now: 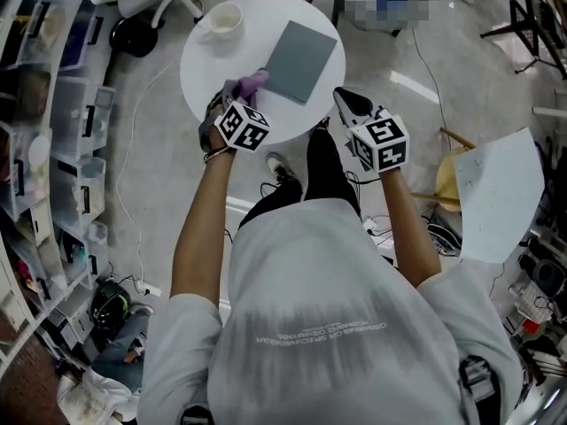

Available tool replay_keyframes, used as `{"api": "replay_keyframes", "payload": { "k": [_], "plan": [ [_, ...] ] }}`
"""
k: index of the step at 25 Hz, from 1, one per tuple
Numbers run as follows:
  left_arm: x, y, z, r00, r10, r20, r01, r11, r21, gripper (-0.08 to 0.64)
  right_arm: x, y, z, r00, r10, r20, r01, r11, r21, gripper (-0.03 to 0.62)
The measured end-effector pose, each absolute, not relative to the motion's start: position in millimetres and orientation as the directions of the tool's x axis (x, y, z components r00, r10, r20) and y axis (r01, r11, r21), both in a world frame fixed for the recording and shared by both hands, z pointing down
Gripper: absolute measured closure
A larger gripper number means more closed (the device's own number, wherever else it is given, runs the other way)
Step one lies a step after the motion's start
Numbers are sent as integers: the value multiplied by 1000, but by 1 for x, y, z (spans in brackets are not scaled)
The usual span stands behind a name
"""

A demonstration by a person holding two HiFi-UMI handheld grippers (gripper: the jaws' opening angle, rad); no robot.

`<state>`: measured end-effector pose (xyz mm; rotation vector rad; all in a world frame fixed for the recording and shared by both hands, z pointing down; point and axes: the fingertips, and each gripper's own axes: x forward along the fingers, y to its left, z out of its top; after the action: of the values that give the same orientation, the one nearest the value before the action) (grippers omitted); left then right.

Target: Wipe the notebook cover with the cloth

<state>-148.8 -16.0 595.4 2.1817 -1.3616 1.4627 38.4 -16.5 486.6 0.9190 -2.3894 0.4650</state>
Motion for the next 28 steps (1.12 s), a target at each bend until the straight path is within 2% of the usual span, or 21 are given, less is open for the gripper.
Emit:
{"api": "replay_keyframes", "payload": {
  "k": [5, 14, 21, 28],
  "plan": [
    [-154, -64, 562, 70, -657, 750, -806, -480, -346, 485, 35, -34, 490, -632, -504, 588, -692, 709, -136, 590],
    [-96, -178, 545, 81, -759, 646, -768, -461, -445, 483, 61, -79, 509, -618, -484, 620, -716, 671, -191, 590],
    [-28, -220, 598, 179, -663, 727, -656, -631, -414, 483, 92, -119, 530, -608, -449, 655, -721, 658, -218, 591],
    [4, -199, 659, 220, -505, 835, -547, -773, -323, 482, 100, -144, 548, -613, -435, 659, -719, 652, -239, 590]
  ]
}}
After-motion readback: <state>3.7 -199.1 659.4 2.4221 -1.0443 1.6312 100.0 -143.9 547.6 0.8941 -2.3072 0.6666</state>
